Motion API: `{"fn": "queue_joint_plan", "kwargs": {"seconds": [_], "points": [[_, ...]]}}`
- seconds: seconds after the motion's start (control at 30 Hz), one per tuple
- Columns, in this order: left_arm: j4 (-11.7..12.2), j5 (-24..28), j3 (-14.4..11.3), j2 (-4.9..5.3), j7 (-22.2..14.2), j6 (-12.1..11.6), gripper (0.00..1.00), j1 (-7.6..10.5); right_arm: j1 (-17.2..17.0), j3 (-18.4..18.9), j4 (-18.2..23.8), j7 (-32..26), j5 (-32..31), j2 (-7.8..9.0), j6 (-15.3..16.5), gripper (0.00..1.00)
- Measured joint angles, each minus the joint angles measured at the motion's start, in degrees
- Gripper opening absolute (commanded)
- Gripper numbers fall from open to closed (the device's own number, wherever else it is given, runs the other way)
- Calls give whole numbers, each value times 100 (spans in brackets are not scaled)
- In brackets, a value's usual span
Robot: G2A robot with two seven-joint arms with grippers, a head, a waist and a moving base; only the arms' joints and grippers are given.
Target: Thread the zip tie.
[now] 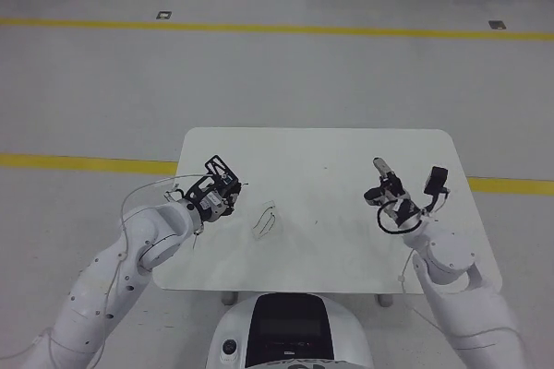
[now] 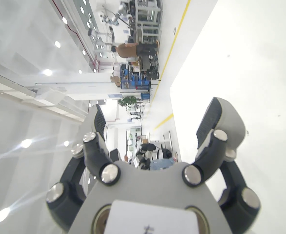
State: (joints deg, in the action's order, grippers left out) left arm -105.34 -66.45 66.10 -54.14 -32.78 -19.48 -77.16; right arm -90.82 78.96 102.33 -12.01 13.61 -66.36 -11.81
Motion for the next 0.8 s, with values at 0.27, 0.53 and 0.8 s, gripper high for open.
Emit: {"fn": "queue_joint_plan", "kwargs": {"seconds": [0.27,0.53,0.8], "points": [[0,0,0,0,0,0,0,0,513,-799,-466,373,-764,-108,-203,100],[0,0,0,0,0,0,0,0,508,-790,-463,378,-740,-108,-197,100],[0,0,0,0,0,0,0,0,878,-1354,-387,-335,-1732,-118,-655,100]]}}
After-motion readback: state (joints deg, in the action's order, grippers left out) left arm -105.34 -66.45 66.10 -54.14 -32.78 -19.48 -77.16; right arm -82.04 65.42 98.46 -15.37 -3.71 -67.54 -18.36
